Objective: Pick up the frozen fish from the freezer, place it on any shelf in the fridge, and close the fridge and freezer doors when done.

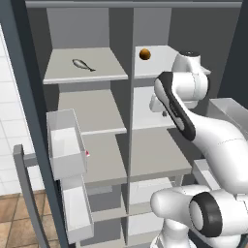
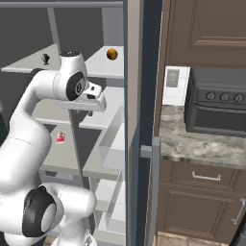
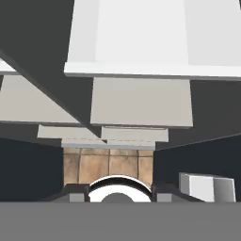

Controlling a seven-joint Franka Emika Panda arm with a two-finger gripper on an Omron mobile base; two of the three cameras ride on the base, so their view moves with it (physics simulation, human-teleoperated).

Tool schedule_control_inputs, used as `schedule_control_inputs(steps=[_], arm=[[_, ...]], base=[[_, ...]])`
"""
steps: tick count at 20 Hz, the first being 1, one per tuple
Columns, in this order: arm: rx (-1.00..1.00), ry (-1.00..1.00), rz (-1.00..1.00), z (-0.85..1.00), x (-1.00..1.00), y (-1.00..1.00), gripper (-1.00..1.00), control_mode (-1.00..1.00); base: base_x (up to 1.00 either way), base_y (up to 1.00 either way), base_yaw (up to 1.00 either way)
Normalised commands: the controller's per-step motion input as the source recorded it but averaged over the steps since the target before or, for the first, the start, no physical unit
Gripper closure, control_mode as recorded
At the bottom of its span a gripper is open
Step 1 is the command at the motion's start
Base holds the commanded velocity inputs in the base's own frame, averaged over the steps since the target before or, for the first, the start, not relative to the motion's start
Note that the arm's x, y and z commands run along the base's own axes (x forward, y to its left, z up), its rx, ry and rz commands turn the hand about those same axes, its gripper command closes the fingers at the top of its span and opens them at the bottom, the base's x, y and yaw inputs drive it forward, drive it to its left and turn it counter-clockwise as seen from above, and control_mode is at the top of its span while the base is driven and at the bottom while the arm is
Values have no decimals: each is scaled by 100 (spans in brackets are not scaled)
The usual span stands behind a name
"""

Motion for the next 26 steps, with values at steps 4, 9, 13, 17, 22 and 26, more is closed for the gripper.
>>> schedule_control_inputs(steps=[4, 9, 13, 17, 22, 26], arm=[[0, -3, 0, 0, -28, 0, -100, -100], [0, -12, 0, -3, -72, 0, -100, -100], [0, -22, 0, -5, -65, 0, -100, -100], [0, -20, 0, 0, -47, 0, -100, -100], [0, -2, 3, 0, -12, 3, -100, -100], [0, 0, 2, 0, -5, 4, -100, 100]], base=[[0, 0, 0], [0, 0, 0], [0, 0, 0], [0, 0, 0], [0, 0, 0], [-13, 23, 4]])
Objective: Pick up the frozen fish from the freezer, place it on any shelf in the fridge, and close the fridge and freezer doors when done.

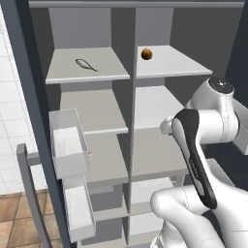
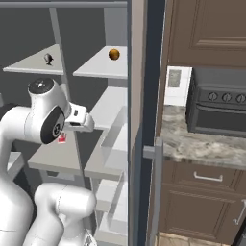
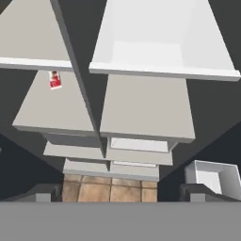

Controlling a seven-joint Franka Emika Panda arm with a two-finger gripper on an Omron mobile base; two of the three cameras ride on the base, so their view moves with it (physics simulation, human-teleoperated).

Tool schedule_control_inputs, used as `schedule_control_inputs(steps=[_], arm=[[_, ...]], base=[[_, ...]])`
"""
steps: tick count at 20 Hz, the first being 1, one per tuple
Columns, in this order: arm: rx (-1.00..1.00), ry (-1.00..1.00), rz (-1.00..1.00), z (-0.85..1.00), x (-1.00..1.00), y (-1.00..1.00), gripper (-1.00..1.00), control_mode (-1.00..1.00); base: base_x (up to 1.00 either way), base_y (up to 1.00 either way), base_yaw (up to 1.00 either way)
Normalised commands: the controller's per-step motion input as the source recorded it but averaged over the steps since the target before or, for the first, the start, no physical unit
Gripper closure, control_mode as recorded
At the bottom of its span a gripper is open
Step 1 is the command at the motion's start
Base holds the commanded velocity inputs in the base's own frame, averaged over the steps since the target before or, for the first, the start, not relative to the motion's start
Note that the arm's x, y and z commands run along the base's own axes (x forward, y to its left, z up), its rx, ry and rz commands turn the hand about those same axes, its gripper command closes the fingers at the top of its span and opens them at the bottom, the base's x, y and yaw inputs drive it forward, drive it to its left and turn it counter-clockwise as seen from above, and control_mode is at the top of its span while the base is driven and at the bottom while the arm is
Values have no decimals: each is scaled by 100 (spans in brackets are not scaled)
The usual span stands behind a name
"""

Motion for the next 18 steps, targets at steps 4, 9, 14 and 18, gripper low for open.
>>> schedule_control_inputs(steps=[4, 9, 14, 18], arm=[[0, 0, 0, 0, 0, 0, -100, 100], [0, 0, 0, 0, 0, 0, -100, 100], [0, 0, 0, 0, 0, 0, -100, 100], [0, 0, 0, 0, 0, 0, -100, 100]], base=[[-4, 48, 0], [0, 51, 0], [0, 40, 0], [18, 26, 0]])
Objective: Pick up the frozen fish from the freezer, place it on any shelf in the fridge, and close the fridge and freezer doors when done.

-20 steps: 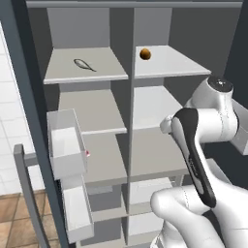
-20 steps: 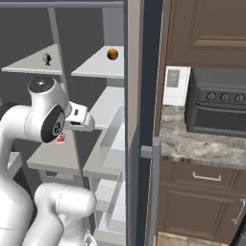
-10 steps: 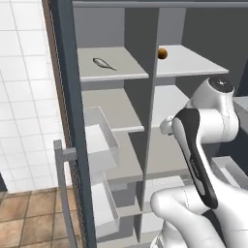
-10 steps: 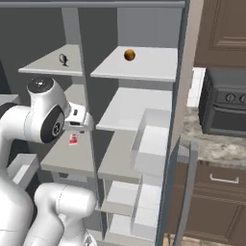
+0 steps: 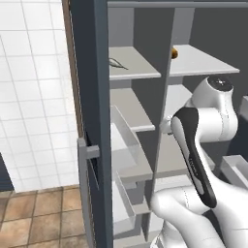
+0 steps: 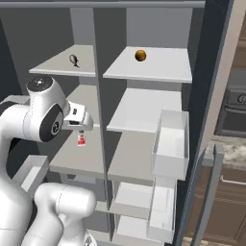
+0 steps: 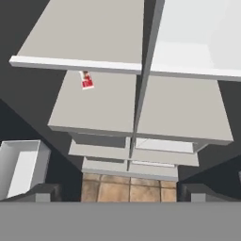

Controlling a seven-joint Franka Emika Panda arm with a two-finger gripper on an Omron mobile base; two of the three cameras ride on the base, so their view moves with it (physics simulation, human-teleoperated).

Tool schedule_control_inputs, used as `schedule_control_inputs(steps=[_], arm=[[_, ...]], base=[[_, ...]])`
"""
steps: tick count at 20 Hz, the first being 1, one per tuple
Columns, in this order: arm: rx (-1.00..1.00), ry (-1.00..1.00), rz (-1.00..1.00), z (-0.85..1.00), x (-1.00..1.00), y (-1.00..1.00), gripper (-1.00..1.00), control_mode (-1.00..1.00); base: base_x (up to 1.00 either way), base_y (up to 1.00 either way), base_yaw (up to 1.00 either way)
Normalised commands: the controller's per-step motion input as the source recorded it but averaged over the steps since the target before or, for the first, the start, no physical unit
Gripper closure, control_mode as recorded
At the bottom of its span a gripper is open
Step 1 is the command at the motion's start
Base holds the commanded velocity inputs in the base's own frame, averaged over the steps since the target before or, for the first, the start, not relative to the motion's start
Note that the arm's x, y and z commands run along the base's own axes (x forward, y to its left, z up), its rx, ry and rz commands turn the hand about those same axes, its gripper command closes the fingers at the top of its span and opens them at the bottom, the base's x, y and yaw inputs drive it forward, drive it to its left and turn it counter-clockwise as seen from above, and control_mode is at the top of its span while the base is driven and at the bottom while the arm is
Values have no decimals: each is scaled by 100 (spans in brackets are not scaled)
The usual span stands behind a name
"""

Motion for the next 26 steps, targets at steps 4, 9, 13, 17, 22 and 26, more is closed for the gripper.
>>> schedule_control_inputs(steps=[4, 9, 13, 17, 22, 26], arm=[[0, 0, 0, 0, 0, 0, -100, 100], [0, 0, 0, 0, 0, 0, -100, 100], [0, 0, 0, 0, 0, 0, -100, 100], [0, 0, 0, 0, 0, 0, -100, 100], [0, 0, 0, 0, 0, 0, -100, 100], [2, -3, 0, 15, 0, -2, -100, -100]], base=[[33, 33, 0], [35, 39, 0], [46, 33, 0], [64, 4, 0], [52, 0, 0], [19, -7, 0]])
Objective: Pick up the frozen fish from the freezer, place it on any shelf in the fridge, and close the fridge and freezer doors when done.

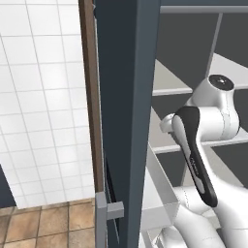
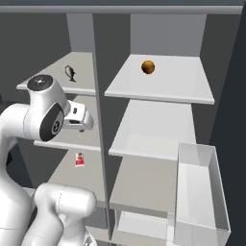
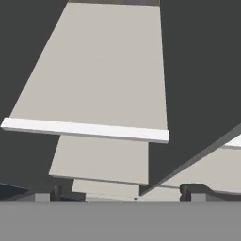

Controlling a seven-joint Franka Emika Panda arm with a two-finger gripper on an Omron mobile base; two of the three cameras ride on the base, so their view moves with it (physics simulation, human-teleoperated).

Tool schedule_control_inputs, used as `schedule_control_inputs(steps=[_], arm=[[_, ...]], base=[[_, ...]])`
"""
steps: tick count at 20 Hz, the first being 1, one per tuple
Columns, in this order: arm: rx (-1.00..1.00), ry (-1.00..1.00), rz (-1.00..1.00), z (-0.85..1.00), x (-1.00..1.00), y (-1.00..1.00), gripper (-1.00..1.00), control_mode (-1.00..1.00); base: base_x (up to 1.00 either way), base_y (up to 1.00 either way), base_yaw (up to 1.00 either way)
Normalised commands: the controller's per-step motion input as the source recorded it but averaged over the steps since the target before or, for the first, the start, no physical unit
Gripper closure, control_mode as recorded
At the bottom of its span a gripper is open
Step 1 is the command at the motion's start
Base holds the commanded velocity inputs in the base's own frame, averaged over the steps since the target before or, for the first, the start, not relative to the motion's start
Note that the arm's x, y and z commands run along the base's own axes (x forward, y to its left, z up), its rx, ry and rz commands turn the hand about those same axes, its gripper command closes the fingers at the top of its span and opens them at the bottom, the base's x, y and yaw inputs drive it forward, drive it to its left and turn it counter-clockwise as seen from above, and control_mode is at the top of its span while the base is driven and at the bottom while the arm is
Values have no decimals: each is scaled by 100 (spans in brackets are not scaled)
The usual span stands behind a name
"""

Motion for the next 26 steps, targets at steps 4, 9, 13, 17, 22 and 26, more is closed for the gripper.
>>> schedule_control_inputs(steps=[4, 9, 13, 17, 22, 26], arm=[[6, -26, 0, 89, 0, 0, -100, -100], [2, -25, 0, 100, 4, 3, -100, -100], [0, -13, 0, 91, 32, 25, -100, -100], [0, -1, 0, 42, 62, 27, -100, -100], [0, 0, 0, -4, 72, 34, -100, -100], [0, 0, 2, -25, 60, 37, -100, -100]], base=[[0, 0, 0], [0, 0, 0], [0, 0, 0], [0, 0, 0], [0, 0, 0], [0, 0, 0]])
